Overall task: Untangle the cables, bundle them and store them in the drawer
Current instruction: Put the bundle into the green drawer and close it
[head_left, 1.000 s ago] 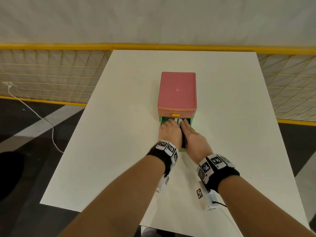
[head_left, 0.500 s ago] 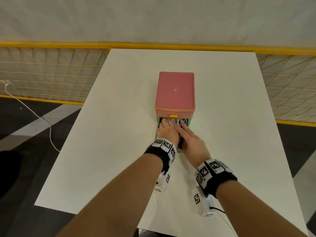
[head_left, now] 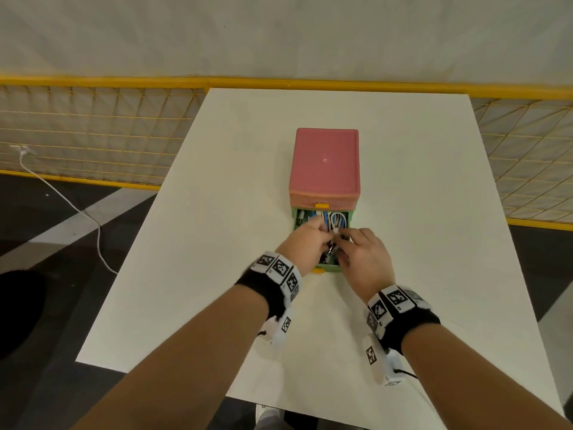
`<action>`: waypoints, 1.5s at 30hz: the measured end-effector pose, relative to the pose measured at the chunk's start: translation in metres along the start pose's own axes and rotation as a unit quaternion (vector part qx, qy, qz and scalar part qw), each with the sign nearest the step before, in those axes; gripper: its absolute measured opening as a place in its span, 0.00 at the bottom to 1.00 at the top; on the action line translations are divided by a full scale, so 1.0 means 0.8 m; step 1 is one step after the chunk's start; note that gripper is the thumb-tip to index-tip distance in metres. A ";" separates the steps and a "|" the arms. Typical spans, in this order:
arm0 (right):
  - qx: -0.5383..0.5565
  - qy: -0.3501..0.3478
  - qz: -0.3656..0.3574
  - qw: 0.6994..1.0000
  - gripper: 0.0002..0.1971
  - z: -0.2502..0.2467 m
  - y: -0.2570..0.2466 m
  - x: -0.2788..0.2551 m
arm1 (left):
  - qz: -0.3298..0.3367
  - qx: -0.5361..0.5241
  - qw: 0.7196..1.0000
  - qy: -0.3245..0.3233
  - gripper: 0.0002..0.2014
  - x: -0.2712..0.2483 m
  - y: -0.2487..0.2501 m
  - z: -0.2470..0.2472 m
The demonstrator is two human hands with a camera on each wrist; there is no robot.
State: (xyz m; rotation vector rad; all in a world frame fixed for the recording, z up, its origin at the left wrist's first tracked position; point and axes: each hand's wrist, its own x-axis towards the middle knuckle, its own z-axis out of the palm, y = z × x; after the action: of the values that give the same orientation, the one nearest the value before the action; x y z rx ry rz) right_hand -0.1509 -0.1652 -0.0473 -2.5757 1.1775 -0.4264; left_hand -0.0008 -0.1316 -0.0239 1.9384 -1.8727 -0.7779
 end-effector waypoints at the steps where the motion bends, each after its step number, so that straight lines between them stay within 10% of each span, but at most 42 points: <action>1: -0.005 0.005 -0.009 1.000 0.14 -0.001 0.002 0.002 | -0.019 -0.029 0.999 0.016 0.06 -0.001 0.000 0.009; 17: -0.074 -0.141 -0.101 0.982 0.35 -0.004 -0.007 0.003 | 0.014 0.020 0.994 0.107 0.11 -0.014 -0.037 0.000; 38: -0.126 -0.115 -0.035 0.985 0.02 -0.004 -0.005 0.068 | 0.136 0.178 0.950 0.219 0.17 -0.003 -0.061 -0.003; 41: -0.137 -0.074 -0.019 0.988 0.10 0.006 -0.006 0.062 | 0.098 0.157 0.938 0.292 0.16 0.008 -0.049 -0.023; 45: -0.069 0.003 0.002 0.998 0.10 0.013 -0.010 0.070 | 0.085 0.141 0.962 0.216 0.23 0.036 -0.047 -0.048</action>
State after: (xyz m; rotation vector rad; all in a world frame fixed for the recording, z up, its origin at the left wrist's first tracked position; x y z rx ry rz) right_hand -0.1067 -0.2020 -0.0453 -2.6899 1.2561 -0.3650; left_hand 0.0515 -0.1624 -0.0202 1.8779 -1.9072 -0.0247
